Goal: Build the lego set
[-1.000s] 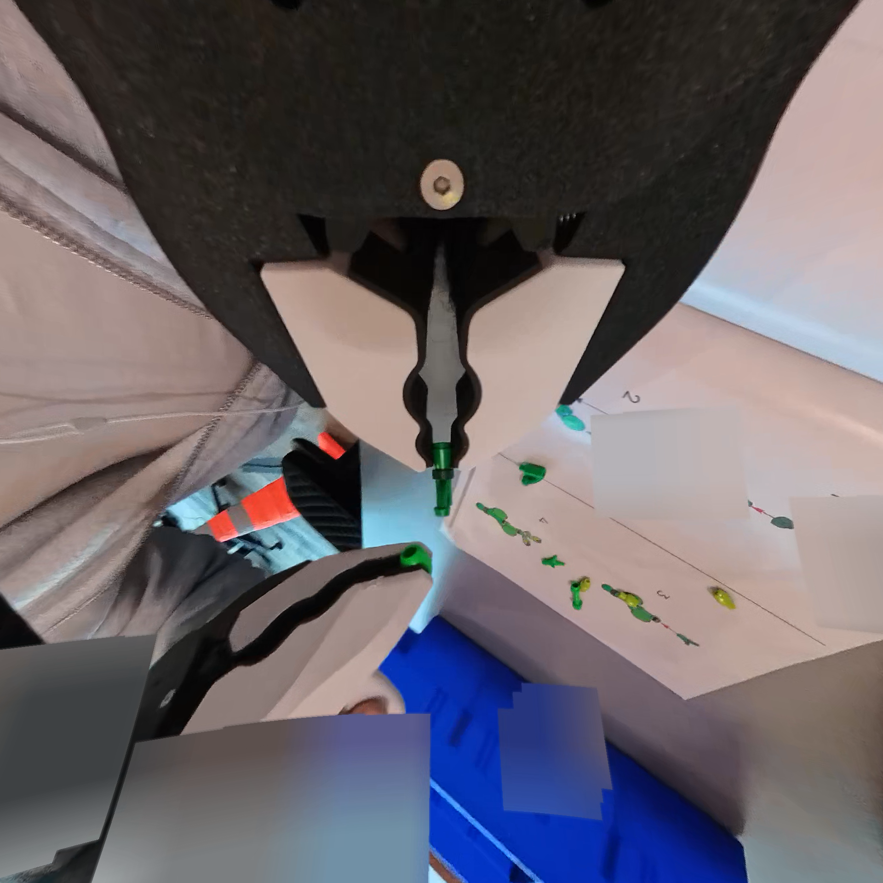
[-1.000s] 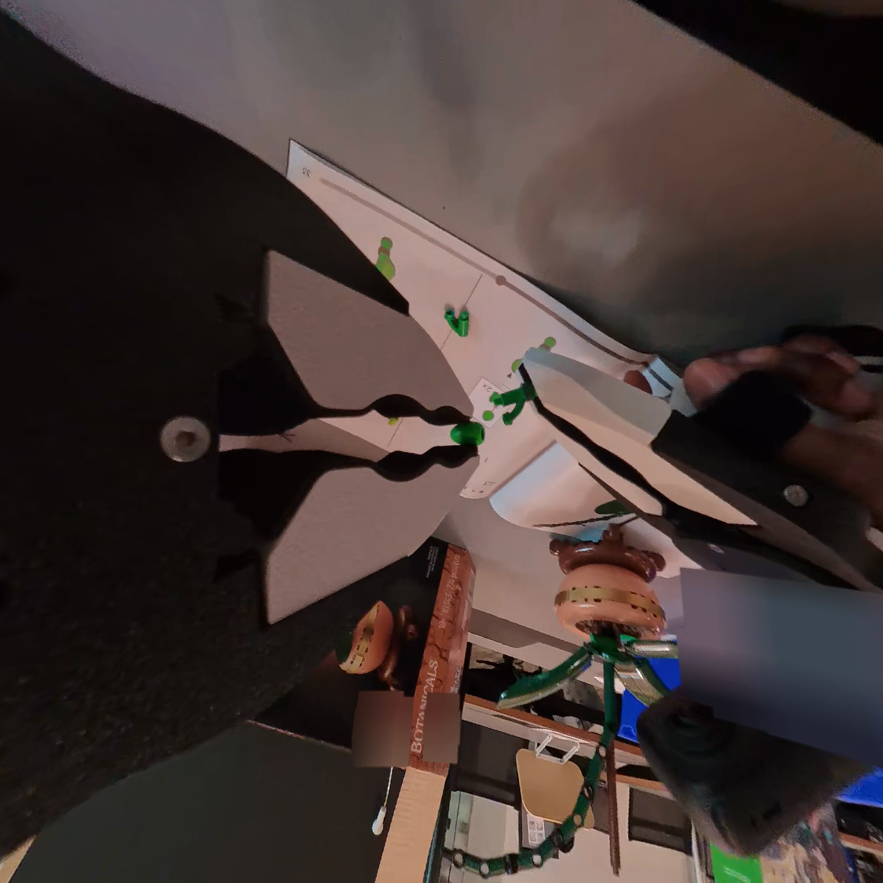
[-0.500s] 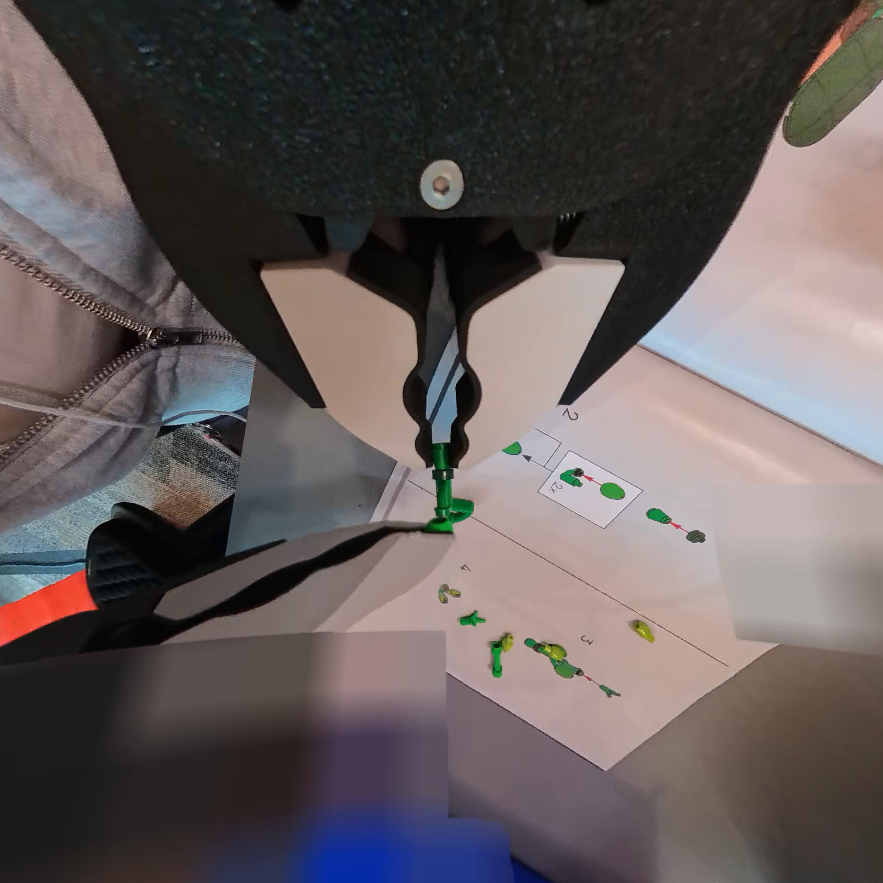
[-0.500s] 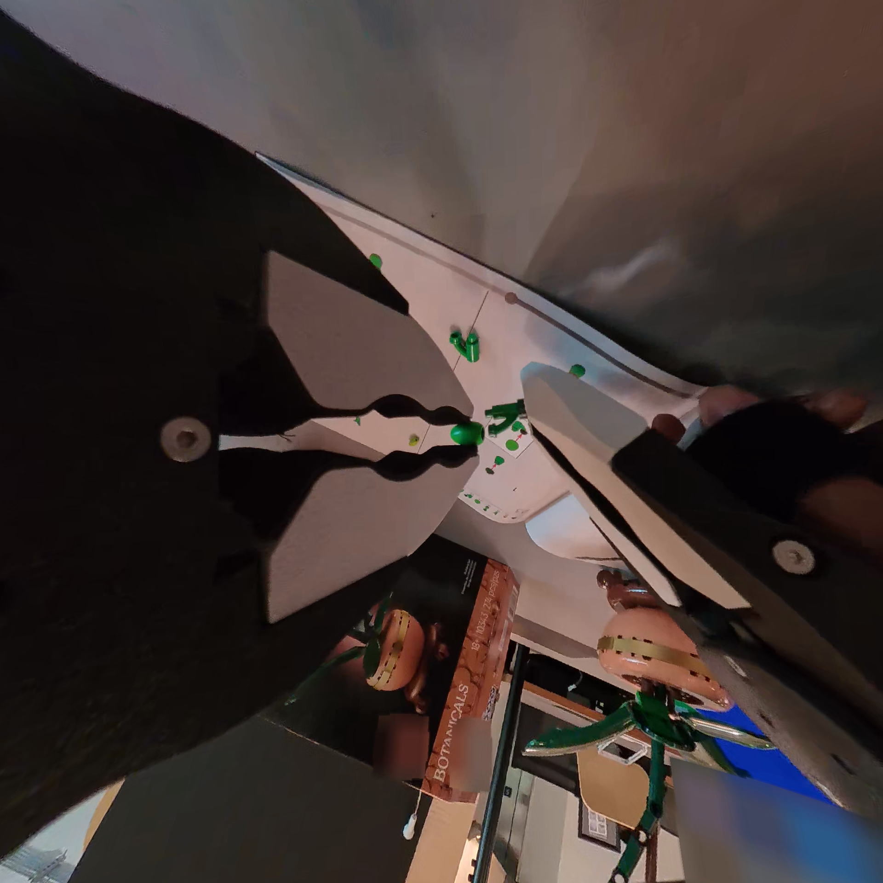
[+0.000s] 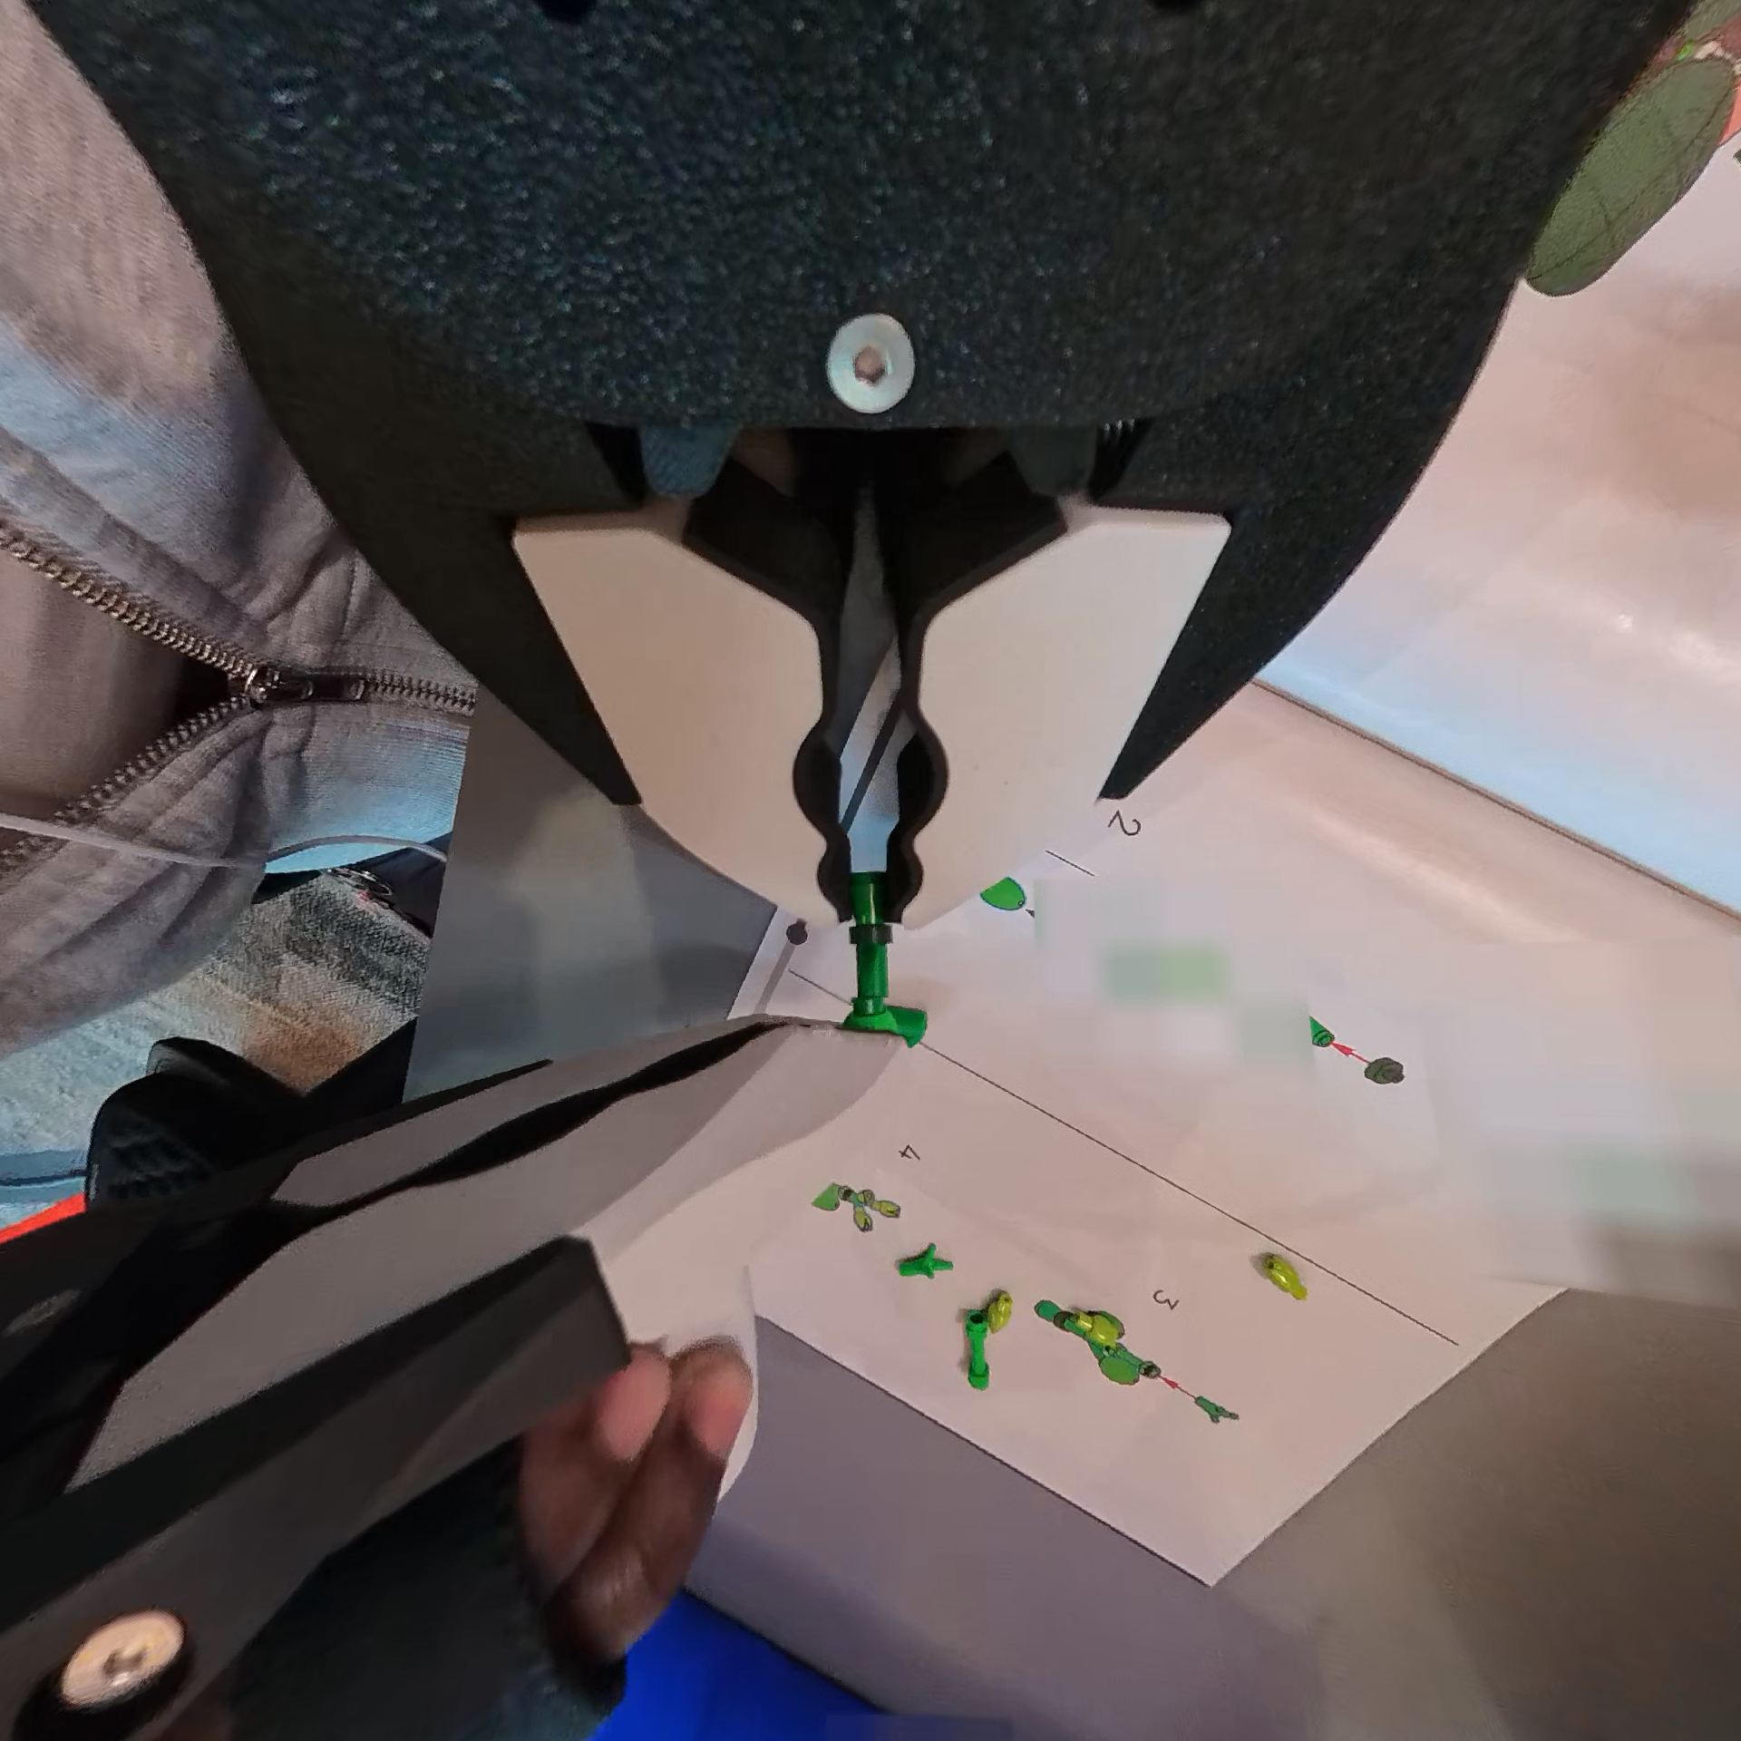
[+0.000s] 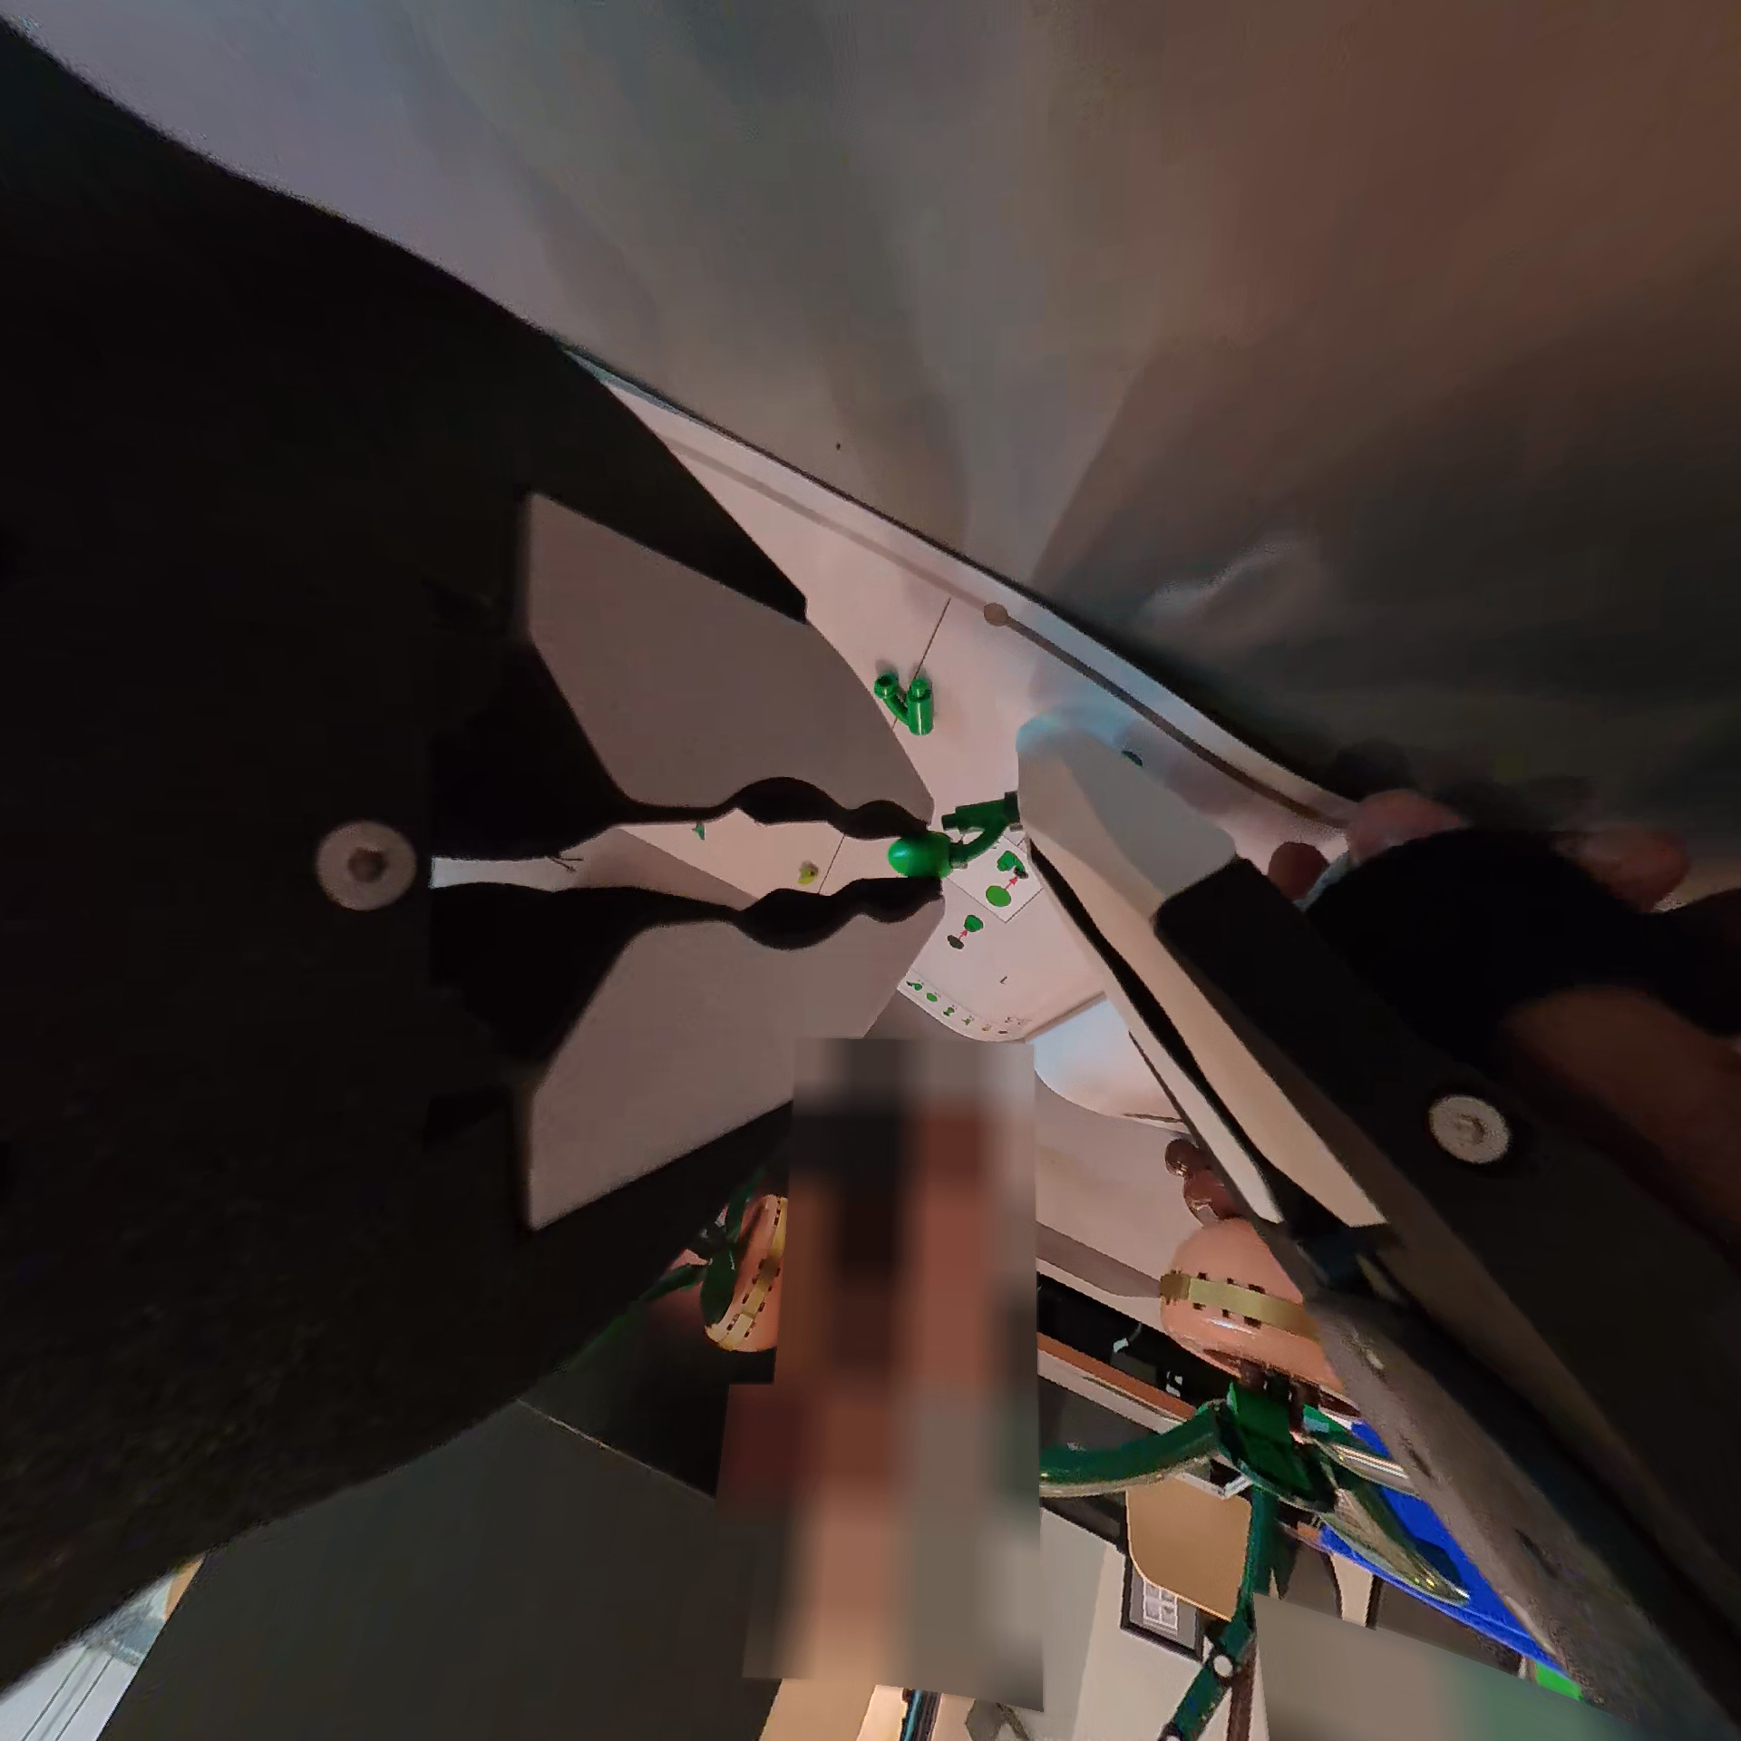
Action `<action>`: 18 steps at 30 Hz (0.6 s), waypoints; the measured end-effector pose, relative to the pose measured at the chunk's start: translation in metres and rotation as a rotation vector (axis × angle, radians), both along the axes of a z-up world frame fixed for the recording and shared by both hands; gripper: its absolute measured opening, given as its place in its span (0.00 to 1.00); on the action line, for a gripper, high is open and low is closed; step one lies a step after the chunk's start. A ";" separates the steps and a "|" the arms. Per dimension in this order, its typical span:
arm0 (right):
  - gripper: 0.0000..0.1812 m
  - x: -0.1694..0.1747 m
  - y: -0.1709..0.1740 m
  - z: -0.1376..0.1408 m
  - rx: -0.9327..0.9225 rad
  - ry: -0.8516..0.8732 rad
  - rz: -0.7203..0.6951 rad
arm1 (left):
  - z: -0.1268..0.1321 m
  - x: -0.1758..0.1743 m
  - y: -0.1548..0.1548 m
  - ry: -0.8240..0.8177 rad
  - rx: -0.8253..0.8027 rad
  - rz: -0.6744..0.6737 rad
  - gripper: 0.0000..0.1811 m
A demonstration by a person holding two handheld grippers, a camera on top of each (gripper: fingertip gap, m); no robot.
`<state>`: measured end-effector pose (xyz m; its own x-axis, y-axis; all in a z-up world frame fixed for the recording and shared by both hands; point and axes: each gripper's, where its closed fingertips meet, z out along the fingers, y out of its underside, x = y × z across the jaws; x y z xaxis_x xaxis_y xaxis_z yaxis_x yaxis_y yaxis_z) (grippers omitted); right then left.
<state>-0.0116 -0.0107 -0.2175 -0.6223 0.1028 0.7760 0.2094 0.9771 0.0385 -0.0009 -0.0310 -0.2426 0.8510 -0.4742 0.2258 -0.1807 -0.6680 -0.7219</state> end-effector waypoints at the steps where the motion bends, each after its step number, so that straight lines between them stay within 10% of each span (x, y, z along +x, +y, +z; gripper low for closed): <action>1: 0.05 0.000 0.000 0.000 0.007 0.000 0.001 | -0.001 0.000 0.000 0.007 -0.004 -0.002 0.03; 18: 0.05 0.004 0.000 -0.005 0.116 0.007 0.070 | -0.007 0.003 0.000 0.028 -0.039 -0.032 0.03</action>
<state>-0.0079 -0.0104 -0.2226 -0.6195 -0.0317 0.7844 0.1413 0.9784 0.1512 0.0017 -0.0315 -0.2497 0.8420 -0.4922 0.2210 -0.2217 -0.6890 -0.6900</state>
